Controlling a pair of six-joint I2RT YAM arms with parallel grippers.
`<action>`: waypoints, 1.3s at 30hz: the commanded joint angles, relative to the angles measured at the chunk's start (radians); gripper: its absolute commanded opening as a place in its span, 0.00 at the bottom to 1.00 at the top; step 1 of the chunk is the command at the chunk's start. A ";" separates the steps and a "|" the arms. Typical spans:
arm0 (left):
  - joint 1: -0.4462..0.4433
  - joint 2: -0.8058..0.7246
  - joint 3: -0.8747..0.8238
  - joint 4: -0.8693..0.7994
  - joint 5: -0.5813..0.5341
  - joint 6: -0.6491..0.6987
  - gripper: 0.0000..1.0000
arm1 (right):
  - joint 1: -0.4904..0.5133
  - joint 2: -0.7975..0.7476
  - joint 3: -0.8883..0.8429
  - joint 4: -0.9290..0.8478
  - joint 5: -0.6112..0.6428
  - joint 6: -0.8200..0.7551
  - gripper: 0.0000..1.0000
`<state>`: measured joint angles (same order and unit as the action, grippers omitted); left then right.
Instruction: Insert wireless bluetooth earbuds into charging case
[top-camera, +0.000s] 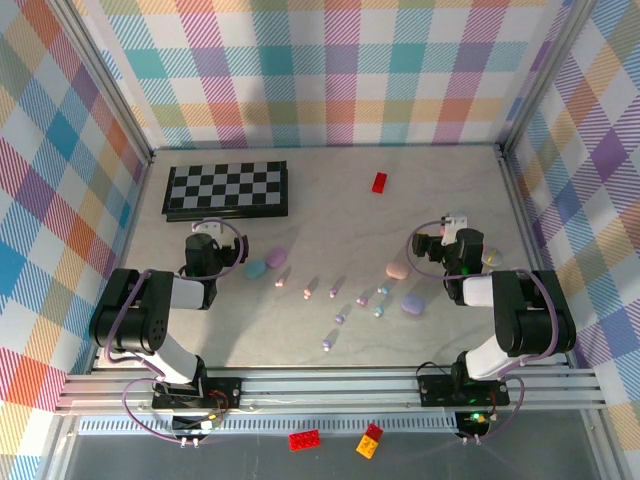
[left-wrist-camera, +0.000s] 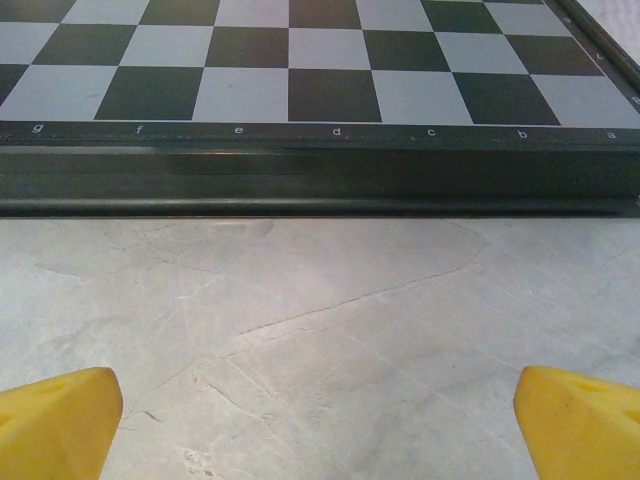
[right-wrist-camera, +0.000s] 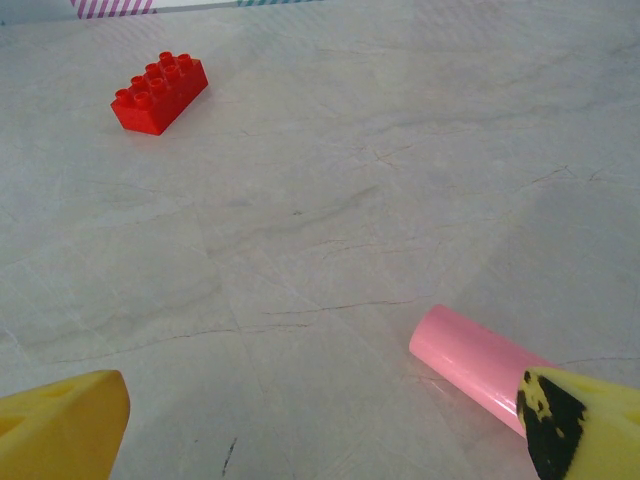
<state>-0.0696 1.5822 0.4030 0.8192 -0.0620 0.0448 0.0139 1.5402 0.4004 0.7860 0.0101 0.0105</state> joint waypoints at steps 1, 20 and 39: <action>0.005 -0.002 0.020 0.023 0.009 -0.001 1.00 | -0.002 -0.006 0.014 0.039 -0.001 0.003 0.99; -0.016 -0.220 0.061 -0.212 -0.002 0.026 1.00 | 0.038 -0.224 0.066 -0.263 -0.021 -0.026 0.99; -0.331 0.031 0.621 -1.076 0.134 0.332 0.84 | 0.337 -0.499 0.174 -0.790 -0.322 0.130 0.99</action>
<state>-0.3740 1.5505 0.9672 -0.0277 0.0372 0.3016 0.3023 1.0500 0.5632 0.0574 -0.2470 0.1173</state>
